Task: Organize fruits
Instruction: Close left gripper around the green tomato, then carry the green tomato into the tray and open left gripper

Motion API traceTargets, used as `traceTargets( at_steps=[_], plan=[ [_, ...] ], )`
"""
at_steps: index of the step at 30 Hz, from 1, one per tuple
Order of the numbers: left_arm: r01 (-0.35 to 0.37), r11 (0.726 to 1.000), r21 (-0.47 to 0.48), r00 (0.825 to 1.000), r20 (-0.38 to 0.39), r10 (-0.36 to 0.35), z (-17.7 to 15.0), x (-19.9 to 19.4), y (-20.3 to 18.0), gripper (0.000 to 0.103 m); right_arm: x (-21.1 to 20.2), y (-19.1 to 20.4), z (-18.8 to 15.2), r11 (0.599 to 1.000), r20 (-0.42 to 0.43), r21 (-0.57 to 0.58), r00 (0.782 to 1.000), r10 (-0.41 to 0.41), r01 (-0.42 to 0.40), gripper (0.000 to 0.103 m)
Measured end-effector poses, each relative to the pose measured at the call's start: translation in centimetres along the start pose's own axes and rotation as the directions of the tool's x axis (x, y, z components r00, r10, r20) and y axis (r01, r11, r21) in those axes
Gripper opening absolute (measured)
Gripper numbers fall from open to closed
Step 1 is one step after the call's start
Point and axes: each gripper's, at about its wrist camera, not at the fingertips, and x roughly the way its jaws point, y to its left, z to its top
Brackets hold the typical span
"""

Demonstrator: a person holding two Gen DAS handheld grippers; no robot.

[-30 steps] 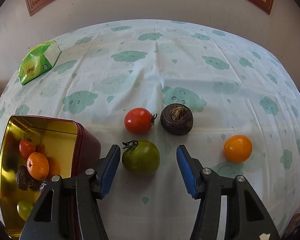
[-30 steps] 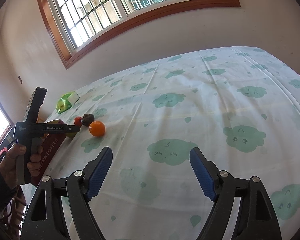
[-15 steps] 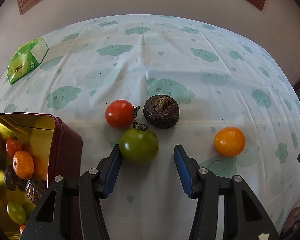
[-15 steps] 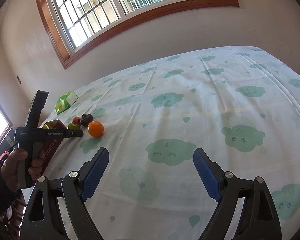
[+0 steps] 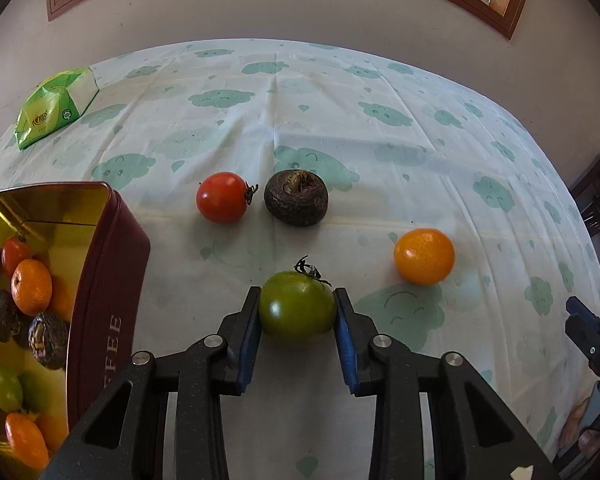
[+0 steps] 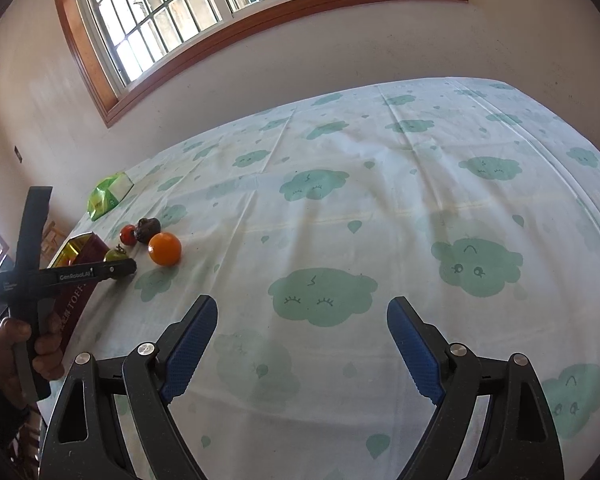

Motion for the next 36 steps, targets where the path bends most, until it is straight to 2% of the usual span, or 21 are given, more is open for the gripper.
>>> traceTargets(
  at_steps=[3,7,18,26,36],
  plan=[
    [0.022,1.0,-0.015,1.0,0.023,-0.021,-2.2,-1.3,-0.3,0.03,0.5,-0.2,0.0,0.999,-0.031,0.0,0.999,-0.037,0.037,0.088],
    [0.068,0.997,-0.042,0.998,0.02,-0.068,-4.0,-2.7,-0.4,0.03,1.2,0.1,0.0,0.997,-0.077,-0.038,0.994,-0.076,0.074,0.095],
    [0.008,1.0,0.007,0.995,0.099,-0.008,-6.3,-7.5,-0.5,0.03,2.1,1.3,0.0,0.983,-0.116,-0.123,0.982,-0.15,0.135,0.103],
    [-0.038,0.999,0.026,0.987,0.155,0.034,-7.0,-10.4,0.6,0.03,3.0,2.4,-0.2,0.956,-0.137,-0.199,0.96,-0.245,0.215,0.103],
    [-0.057,0.998,0.001,0.984,0.168,0.056,-7.1,-12.0,2.9,0.03,3.0,2.6,-0.1,0.956,-0.137,-0.198,0.96,-0.246,0.216,0.103]
  ],
)
